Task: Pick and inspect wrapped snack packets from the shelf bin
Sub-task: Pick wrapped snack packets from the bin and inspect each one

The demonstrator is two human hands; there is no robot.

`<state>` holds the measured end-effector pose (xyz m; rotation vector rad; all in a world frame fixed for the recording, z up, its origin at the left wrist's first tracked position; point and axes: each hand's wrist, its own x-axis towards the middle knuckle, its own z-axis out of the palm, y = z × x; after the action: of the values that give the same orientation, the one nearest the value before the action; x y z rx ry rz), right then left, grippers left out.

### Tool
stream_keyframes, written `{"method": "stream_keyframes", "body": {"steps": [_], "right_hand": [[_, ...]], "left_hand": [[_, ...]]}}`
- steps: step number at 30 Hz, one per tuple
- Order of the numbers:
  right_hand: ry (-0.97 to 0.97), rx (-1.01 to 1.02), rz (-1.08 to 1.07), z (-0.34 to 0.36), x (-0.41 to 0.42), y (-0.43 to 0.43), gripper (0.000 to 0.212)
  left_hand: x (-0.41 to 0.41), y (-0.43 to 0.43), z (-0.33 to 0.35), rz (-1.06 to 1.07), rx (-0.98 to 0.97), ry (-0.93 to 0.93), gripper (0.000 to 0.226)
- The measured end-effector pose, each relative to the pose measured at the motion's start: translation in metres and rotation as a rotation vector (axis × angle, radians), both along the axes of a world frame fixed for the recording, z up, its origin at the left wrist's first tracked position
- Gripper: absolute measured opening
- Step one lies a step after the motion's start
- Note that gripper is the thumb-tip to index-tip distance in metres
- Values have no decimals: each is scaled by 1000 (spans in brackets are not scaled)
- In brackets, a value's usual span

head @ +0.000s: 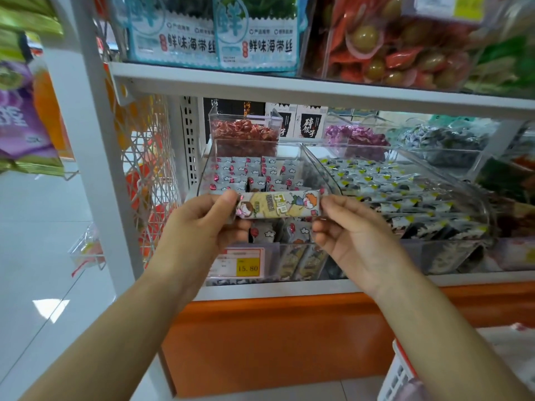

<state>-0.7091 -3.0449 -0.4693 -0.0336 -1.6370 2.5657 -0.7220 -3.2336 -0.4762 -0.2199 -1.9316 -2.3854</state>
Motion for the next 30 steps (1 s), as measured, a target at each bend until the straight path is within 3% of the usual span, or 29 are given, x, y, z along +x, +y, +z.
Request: {"method": "stream_keyframes", "body": {"steps": [3,6,9,14,21,27,30], "right_hand": [[-12,-6,-18,-2,-2,1,20],[22,35,-3,-4,-2,1,12],[30,47,-20,-4,-3,1,14],[-4,-73,-57,-4,-6,1,24],[-24,-167,-101,-1,-8,7,18],[100,-147,9,-1,-5,5,9],[154,-91,116,-1,-2,5,25]], "left_hand": [[1,1,-1,61,-81,40,27],[0,3,-3,199,-266,143,25],[2,3,-1,274,-316,217,30],[4,4,0,86,-176,147,37],[-1,3,-1,-183,-54,107,17],[-6,-3,-5,-131,-44,52,26],[-8,-7,-5,-71,-30,-22,27]]}}
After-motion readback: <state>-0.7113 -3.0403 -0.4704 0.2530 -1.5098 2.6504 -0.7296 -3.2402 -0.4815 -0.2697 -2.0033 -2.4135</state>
